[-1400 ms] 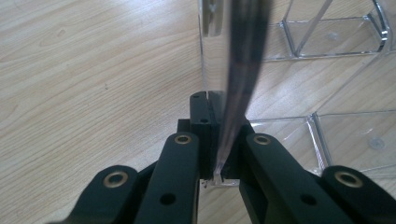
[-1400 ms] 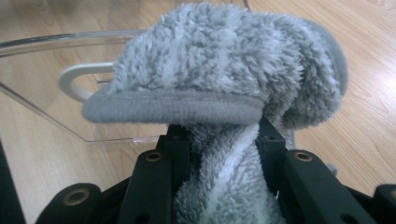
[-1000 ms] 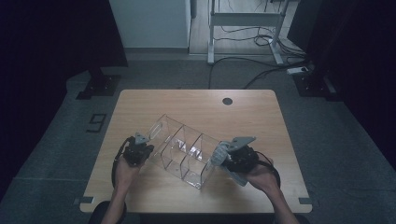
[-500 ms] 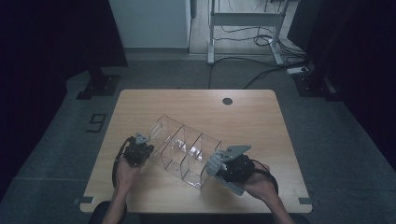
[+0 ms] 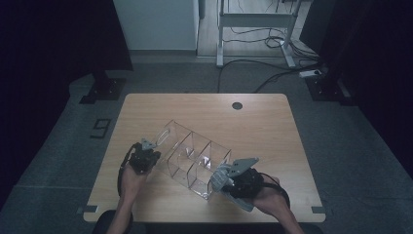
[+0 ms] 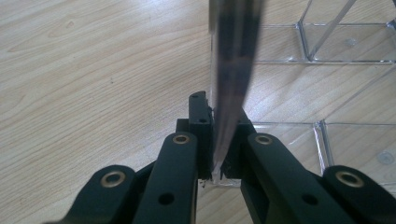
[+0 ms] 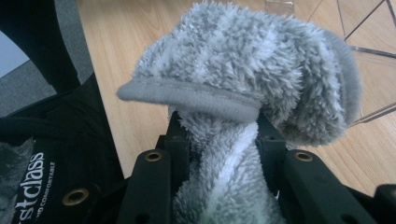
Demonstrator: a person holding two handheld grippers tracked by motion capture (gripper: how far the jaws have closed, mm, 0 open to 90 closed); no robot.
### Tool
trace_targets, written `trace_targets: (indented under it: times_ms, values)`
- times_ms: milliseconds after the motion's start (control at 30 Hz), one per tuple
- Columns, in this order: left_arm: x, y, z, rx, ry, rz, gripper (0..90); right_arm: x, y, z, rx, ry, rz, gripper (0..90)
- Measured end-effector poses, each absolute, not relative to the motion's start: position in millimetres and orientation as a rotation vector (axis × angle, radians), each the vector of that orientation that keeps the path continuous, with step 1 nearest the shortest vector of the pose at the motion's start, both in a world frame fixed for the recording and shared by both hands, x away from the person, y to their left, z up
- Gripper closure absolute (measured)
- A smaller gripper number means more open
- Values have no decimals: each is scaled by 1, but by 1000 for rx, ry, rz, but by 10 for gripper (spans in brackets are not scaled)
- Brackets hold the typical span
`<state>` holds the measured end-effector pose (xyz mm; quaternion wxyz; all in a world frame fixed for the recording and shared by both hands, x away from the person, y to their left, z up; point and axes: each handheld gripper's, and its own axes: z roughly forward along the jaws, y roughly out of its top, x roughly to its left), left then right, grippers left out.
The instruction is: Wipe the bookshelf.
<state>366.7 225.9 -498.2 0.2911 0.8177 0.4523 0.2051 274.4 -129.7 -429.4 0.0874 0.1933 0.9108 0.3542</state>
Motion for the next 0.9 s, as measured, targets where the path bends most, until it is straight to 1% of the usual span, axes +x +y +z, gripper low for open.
trace_targets:
  times_ms: [200, 400, 767, 900]
  values:
    - [366, 226, -498, 2177, 1210, 545, 857, 270, -120, -434, 530, 2754, 1038, 654]
    - [367, 228, -498, 2178, 1202, 535, 859, 274, -122, -439, 565, 2774, 1048, 657]
    - [367, 232, -498, 2181, 1173, 506, 867, 287, -117, -471, 613, 2859, 938, 656]
    - [367, 233, -498, 2189, 1159, 497, 867, 289, -116, -477, 623, 2865, 907, 656]
